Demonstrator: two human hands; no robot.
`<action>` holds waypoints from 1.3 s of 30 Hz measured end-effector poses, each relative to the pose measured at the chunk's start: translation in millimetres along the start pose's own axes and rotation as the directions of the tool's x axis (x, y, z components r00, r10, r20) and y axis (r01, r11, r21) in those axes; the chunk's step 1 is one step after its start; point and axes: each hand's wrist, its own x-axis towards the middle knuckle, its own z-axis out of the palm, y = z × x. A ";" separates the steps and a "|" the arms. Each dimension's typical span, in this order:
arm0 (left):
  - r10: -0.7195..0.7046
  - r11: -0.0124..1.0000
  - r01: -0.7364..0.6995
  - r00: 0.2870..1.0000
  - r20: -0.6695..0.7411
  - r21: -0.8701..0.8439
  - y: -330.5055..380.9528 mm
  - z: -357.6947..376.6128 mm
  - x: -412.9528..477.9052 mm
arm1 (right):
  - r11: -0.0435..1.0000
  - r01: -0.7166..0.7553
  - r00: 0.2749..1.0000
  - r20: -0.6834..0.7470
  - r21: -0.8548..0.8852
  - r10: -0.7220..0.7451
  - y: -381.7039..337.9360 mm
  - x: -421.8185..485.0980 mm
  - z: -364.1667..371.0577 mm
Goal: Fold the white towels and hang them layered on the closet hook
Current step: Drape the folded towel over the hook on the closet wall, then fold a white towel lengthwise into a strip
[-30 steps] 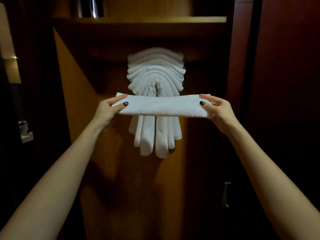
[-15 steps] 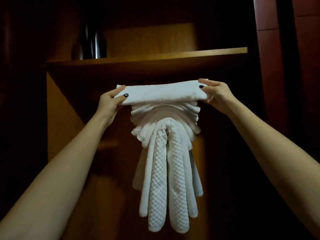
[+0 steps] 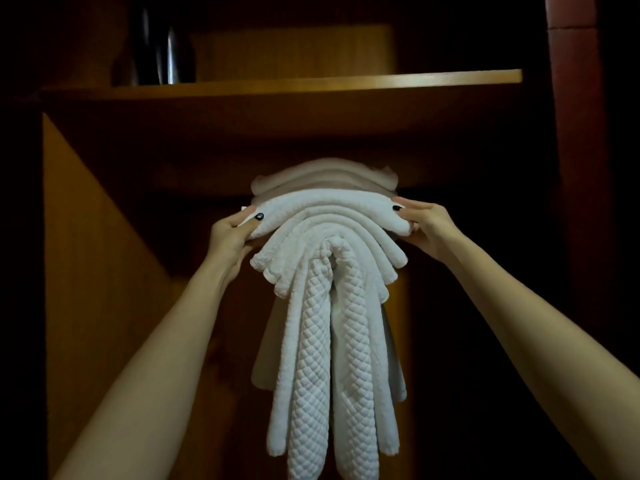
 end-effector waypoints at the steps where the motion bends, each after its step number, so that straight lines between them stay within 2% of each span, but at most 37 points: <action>1: -0.006 1.000 0.006 1.000 0.007 -0.023 -1.2 -0.3 -2.6 | 1.000 -0.008 1.000 0.018 0.006 0.008 2.2 -2.9 -1.4; 5: -0.048 0.996 0.053 0.997 0.067 -0.070 -2.7 -2.1 -11.5 | 0.995 -0.073 0.992 0.107 0.073 0.065 12.8 -18.4 -5.1; 7: -0.118 0.989 0.126 0.988 0.094 -0.083 -4.4 0.2 -19.3 | 0.980 -0.156 0.974 0.183 0.121 0.133 17.4 -24.1 -2.6; 9: -0.125 0.990 0.130 0.989 0.077 -0.062 -5.0 4.0 -26.3 | 0.944 -0.257 0.952 0.223 0.206 0.210 21.8 -26.2 1.1; 11: -0.043 0.994 0.037 0.997 0.058 0.101 -3.9 5.9 -29.0 | 0.934 -0.290 0.946 0.209 0.209 0.247 22.8 -28.1 2.6; 12: 0.025 0.973 -0.036 0.998 0.051 0.230 -3.1 6.0 -28.0 | 0.955 -0.263 0.956 0.170 0.137 0.239 21.1 -29.4 3.5; 14: 0.171 0.880 -0.162 0.985 0.021 0.447 -1.8 4.7 -20.0 | 0.985 -0.121 0.992 0.032 -0.124 0.125 15.0 -32.5 7.0; 16: 0.285 0.823 -0.265 0.958 0.039 0.503 3.3 7.3 -15.9 | 0.909 0.065 0.985 -0.119 -0.411 -0.124 7.3 -33.6 12.5; 17: 0.337 0.784 -0.341 0.935 0.106 0.519 6.6 11.0 -16.0 | 0.839 0.171 0.952 -0.133 -0.517 -0.276 3.1 -31.8 17.0; 18: 0.377 0.732 -0.426 0.903 0.204 0.532 8.7 16.7 -15.3 | 0.762 0.281 0.912 -0.085 -0.584 -0.402 -1.8 -31.8 23.9; 20: 0.376 0.640 -0.533 0.845 0.379 0.553 9.8 29.9 -14.9 | 0.634 0.467 0.848 0.108 -0.616 -0.519 -9.0 -31.6 42.8; 21: 0.358 0.626 -0.546 0.835 0.417 0.556 9.3 35.3 -14.7 | 0.605 0.526 0.830 0.204 -0.598 -0.520 -8.1 -31.1 52.2; 23: 0.336 0.624 -0.541 0.837 0.431 0.564 5.5 43.1 -14.2 | 0.635 0.550 0.833 0.301 -0.542 -0.464 1.0 -30.5 65.6; 27: 0.256 0.581 -0.489 0.869 0.424 0.651 5.7 51.9 -12.2 | 0.704 0.474 0.878 0.224 -0.529 -0.422 13.3 -28.6 65.0; 31: 0.122 0.486 -0.473 0.869 0.479 0.735 25.9 54.1 -19.8 | 0.668 0.410 0.911 0.313 -0.621 -0.269 -6.8 -33.7 62.6; 33: 0.150 0.414 -0.467 0.882 0.448 0.781 31.0 52.3 -34.9 | 0.666 0.320 0.944 0.283 -0.673 -0.168 -17.4 -41.9 56.9; 36: 0.241 0.307 -0.519 0.854 0.462 0.798 32.0 52.8 -69.2 | 0.646 0.284 0.957 0.248 -0.708 -0.148 -26.0 -74.9 40.9; 39: 0.236 0.339 -0.546 0.838 0.493 0.766 30.6 65.7 -108.9 | 0.518 0.263 0.963 0.256 -0.814 -0.085 -26.0 -127.8 14.7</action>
